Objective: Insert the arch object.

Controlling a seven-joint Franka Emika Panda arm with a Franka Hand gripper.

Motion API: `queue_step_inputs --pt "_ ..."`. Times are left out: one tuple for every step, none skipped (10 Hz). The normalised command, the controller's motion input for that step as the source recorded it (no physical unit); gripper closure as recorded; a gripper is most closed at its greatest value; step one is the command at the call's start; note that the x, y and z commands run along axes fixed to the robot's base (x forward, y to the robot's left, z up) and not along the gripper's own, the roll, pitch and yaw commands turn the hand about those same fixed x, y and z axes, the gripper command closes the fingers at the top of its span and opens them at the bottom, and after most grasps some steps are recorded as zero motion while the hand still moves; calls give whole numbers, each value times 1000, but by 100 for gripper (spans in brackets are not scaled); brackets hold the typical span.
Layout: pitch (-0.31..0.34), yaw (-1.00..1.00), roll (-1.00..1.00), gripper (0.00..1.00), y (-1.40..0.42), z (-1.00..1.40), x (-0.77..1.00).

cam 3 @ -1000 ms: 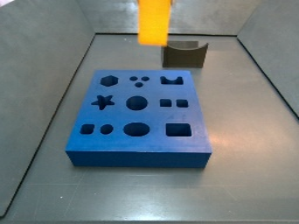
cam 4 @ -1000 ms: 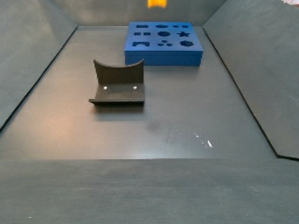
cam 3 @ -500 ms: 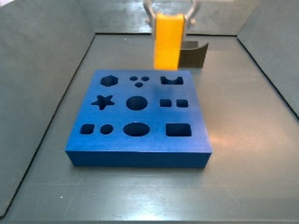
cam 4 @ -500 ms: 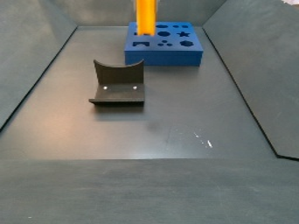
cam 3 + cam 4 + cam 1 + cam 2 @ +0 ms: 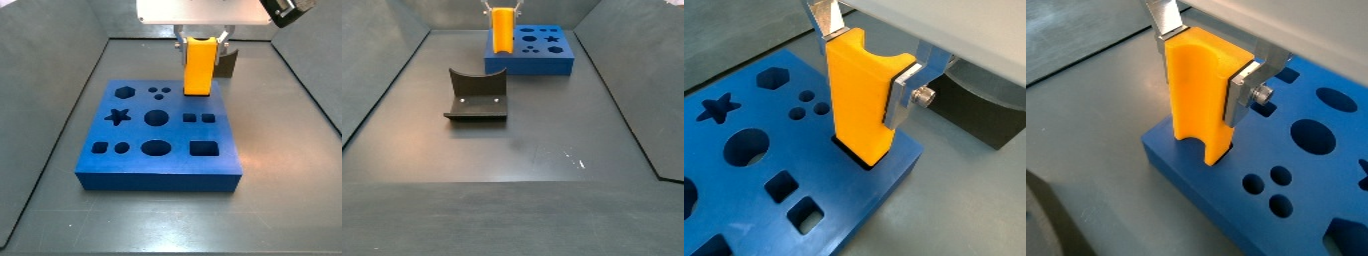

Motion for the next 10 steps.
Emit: queue_step_inputs --pt "0 -131 77 100 -206 -309 54" --pt "0 -123 86 100 -126 -394 63" --pt "0 -60 106 100 -60 -580 20" --pt "-90 66 214 100 -203 -863 -31" --pt "-101 600 261 100 -260 -680 -46" --pt "-106 820 274 100 -77 -640 -71" --pt "-123 749 217 100 -134 -666 0" --pt "-150 266 0 100 -46 -329 -83" --pt "-111 0 -50 100 0 -123 -6" --pt "-21 0 19 100 -34 0 0"
